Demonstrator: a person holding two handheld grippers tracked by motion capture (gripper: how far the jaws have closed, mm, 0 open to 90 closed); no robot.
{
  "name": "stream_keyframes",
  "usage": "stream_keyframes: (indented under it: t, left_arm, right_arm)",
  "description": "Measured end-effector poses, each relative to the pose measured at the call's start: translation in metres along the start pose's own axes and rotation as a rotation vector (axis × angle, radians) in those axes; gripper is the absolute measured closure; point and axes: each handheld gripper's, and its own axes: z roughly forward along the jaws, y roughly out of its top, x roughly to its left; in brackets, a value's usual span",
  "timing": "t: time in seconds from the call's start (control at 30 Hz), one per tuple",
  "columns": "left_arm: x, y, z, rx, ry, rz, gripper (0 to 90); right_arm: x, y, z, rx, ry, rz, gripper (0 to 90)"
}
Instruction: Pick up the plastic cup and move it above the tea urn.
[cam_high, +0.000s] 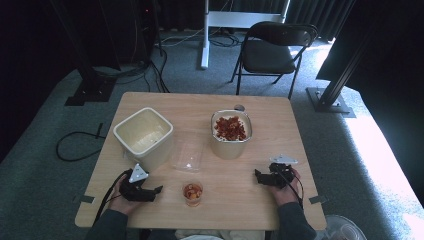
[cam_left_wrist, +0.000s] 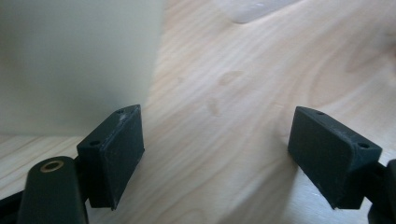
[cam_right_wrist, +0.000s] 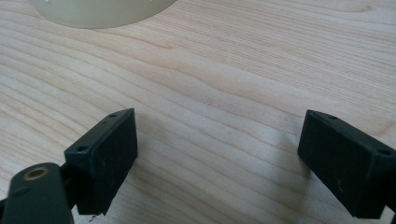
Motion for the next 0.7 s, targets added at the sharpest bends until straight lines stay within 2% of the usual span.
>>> stream_keyframes:
  t: [0.03, 0.07, 0.17, 0.23, 0.37, 0.43, 0.5, 0.63, 0.7]
  left_arm:
    - [0.000, 0.000, 0.000, 0.000, 0.000, 0.000, 19.0]
    - [-0.002, 0.000, 0.000, 0.001, -0.020, 0.020, 19.1]
    - [-0.004, 0.001, -0.002, 0.008, -0.022, 0.021, 20.3]
    - [-0.006, 0.001, -0.003, 0.010, -0.030, 0.027, 28.3]
    - [-0.008, 0.004, -0.007, 0.010, -0.022, 0.017, 38.1]
    - [-0.010, 0.007, -0.013, -0.029, -0.018, 0.013, 41.1]
    - [-0.015, 0.014, -0.021, -0.079, -0.007, 0.029, 43.5]
    - [-0.028, 0.033, -0.031, -0.151, 0.006, 0.092, 48.1]
    - [-0.033, 0.046, -0.031, -0.159, 0.013, 0.129, 49.4]
  right_arm:
    - [0.000, 0.000, 0.000, 0.000, 0.000, 0.000, 11.4]
    - [0.000, 0.000, 0.000, 0.000, 0.000, 0.000, 11.4]
    - [0.000, 0.000, 0.000, 0.000, 0.000, 0.000, 11.3]
    - [0.000, 0.000, 0.000, 0.000, -0.001, 0.001, 11.4]
    - [0.001, -0.001, 0.000, -0.001, -0.002, 0.003, 11.4]
    - [0.001, -0.001, -0.001, -0.001, -0.003, 0.003, 11.4]
    - [0.001, -0.001, -0.001, -0.001, -0.002, 0.003, 11.4]
    - [0.001, -0.001, -0.001, -0.002, -0.003, 0.003, 11.4]
    - [0.001, -0.001, -0.001, -0.001, -0.003, 0.003, 11.4]
